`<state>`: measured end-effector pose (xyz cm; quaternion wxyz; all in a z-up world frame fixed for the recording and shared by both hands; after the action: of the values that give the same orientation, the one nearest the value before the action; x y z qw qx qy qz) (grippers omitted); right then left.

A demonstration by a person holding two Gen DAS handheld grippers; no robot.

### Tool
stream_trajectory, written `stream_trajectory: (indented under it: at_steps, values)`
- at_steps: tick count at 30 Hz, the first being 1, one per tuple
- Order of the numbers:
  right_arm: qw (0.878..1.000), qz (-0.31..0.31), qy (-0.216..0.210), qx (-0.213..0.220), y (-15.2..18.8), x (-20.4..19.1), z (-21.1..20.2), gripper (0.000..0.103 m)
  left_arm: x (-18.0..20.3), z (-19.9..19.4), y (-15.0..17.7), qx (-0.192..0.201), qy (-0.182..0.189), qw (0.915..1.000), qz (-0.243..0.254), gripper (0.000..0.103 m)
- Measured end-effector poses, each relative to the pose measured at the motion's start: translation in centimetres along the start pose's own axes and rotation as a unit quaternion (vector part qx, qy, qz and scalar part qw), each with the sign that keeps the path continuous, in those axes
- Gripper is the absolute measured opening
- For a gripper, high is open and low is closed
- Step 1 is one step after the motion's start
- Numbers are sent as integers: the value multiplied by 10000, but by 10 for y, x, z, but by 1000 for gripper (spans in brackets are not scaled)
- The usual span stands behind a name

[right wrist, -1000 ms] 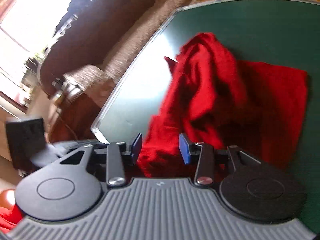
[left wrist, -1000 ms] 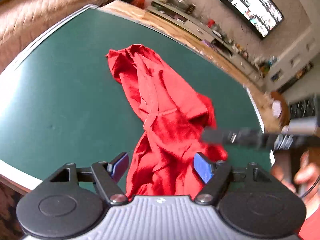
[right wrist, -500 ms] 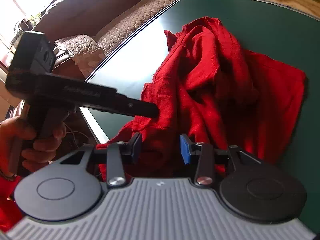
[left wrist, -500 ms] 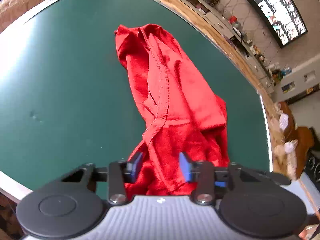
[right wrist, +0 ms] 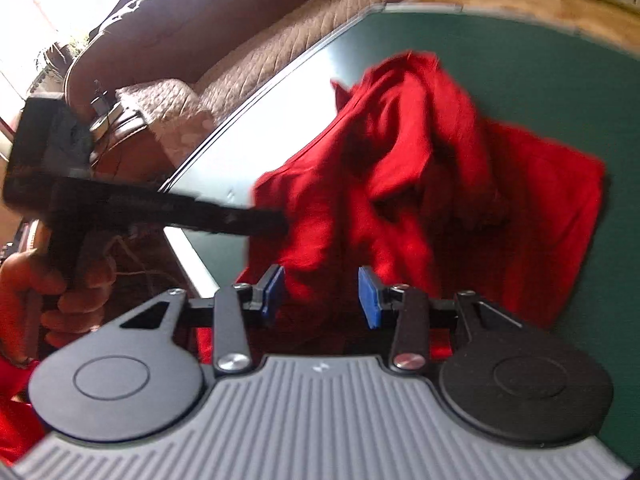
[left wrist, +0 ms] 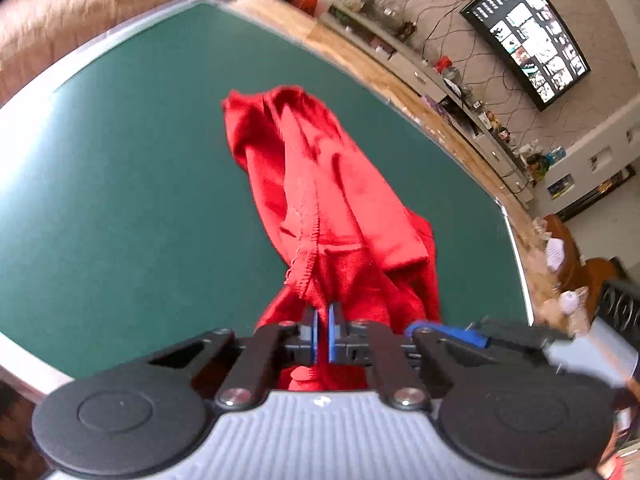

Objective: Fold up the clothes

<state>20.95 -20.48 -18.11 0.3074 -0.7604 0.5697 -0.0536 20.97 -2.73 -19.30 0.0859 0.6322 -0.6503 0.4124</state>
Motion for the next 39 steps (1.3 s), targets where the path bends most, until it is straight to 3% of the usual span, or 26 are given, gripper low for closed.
stream_trajectory:
  at_steps: [5,10,14,18,23,25,29,31,39]
  values:
    - [9967,-171,715,352,-26,16,-3,47,-3,-36,-3,185,-236,9994,167,5]
    - [9943,-255,1001,247,-41,19,16,47,-11,-57,-4,297,-333,9990,59,5]
    - [9955,-17,913,240,-45,14,21,47,-14,-66,-2,331,-285,9990,-28,5]
    - [9995,276,78,151,-49,-4,5,47,6,-62,9,197,-154,9993,264,5]
    - [9991,74,-416,33,-54,-23,-15,47,35,-32,24,-136,-27,9986,518,5]
    - [9992,208,-346,34,-54,-17,-18,47,43,-21,23,-182,112,9984,515,8]
    - [9971,623,-425,-68,-44,-4,-18,47,61,-20,29,-299,134,9947,974,41]
    - [9974,590,-397,-98,-33,-2,-21,47,63,-22,35,-395,96,9927,1140,41]
    - [9998,80,136,-134,1,-23,-13,47,30,-38,51,-595,-189,9928,1027,41]
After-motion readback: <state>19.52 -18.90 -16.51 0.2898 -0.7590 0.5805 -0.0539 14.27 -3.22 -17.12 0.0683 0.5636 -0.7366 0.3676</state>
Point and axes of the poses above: each gripper's, at about its wrist camera, not at the fingertips, and z roughly the way its jaws point, x to its right, y to its underside, the point moved 7 cm from there along z, roughly the way its jaws point, and after that the axes turned 8 degrees about y, right-handed, at the moved point
